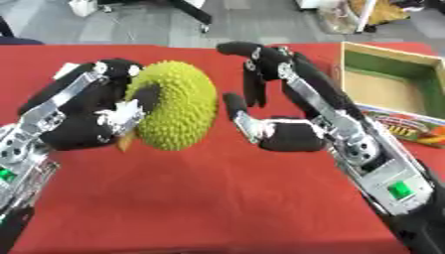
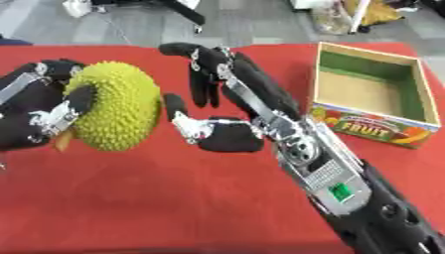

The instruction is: Pick up the objects with one hand, pass them to the other hand, and then place them into the box on the other side of the table.

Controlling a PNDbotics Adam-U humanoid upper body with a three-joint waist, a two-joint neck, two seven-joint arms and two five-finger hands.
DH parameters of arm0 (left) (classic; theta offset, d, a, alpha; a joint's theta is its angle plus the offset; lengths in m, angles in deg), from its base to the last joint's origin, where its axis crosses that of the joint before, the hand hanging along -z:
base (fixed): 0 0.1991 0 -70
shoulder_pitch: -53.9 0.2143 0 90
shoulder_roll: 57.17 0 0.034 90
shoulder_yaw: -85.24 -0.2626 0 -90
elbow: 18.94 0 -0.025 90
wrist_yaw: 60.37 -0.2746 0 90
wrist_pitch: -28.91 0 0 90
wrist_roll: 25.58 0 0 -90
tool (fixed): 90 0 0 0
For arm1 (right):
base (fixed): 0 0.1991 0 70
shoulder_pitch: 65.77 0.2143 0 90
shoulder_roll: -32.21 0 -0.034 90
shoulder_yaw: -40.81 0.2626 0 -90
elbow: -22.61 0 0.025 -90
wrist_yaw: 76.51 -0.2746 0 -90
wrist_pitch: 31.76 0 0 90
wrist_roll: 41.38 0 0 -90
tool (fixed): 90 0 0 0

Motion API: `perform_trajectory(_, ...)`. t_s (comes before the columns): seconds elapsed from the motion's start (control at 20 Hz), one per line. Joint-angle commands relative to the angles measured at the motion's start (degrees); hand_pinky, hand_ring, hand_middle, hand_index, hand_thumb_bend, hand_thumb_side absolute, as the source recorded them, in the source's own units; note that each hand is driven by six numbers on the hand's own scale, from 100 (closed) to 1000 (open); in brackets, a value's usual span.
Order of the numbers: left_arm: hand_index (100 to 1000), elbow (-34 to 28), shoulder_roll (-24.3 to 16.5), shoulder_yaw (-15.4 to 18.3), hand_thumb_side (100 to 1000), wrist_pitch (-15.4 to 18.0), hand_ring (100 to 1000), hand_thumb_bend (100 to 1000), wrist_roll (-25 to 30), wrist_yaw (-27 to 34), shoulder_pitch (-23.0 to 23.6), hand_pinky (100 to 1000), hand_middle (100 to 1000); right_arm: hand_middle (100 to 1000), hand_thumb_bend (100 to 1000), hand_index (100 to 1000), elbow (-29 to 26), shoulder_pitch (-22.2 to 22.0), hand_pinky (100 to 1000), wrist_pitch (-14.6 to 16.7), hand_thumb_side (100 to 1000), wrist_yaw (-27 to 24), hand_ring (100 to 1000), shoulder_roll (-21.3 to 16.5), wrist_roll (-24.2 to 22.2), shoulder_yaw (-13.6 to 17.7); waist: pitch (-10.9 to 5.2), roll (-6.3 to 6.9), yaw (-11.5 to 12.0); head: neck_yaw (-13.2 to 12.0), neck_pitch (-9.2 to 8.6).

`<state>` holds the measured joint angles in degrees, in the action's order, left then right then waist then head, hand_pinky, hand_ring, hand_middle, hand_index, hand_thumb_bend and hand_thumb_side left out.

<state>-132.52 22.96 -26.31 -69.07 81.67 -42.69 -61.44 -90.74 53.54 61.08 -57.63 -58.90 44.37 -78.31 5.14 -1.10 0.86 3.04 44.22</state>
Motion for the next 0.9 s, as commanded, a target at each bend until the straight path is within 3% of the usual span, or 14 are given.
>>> perform_trajectory(0.05, 492, -1.0, -0.8, -0.1, 380, -0.5, 455, 100, 0.3, 0.1, -1.4, 707, 397, 324, 100, 898, -1.2, 1.3, 278, 0.4, 512, -2.2, 383, -0.3, -1.3, -0.4, -1.41, -0.61, 0.0, -0.2, -0.10)
perform_trajectory(0.35, 492, -1.0, -0.4, -0.4, 374, -1.7, 455, 100, -0.1, -1.2, -2.1, 707, 397, 312, 100, 894, -1.2, 1.9, 271, 0.9, 534, -5.4, 379, 0.3, -3.8, -1.6, -1.31, -0.66, -0.2, -0.3, -0.10)
perform_trajectory(0.7, 493, -1.0, 0.0, -0.4, 374, -2.5, 455, 100, -0.4, -1.2, -2.7, 707, 398, 302, 100, 885, -1.2, 2.6, 264, -1.2, 538, -8.4, 375, 0.1, -6.5, -3.2, -1.23, -0.76, -0.1, -0.4, -0.10)
perform_trajectory(0.9, 493, -1.0, 0.2, -0.4, 376, -2.5, 455, 100, -0.4, -1.1, -2.9, 708, 398, 300, 100, 836, -1.2, 2.5, 263, -3.1, 544, -10.0, 375, 0.0, -9.2, -4.0, -1.18, -0.81, -0.1, -0.4, -0.10)
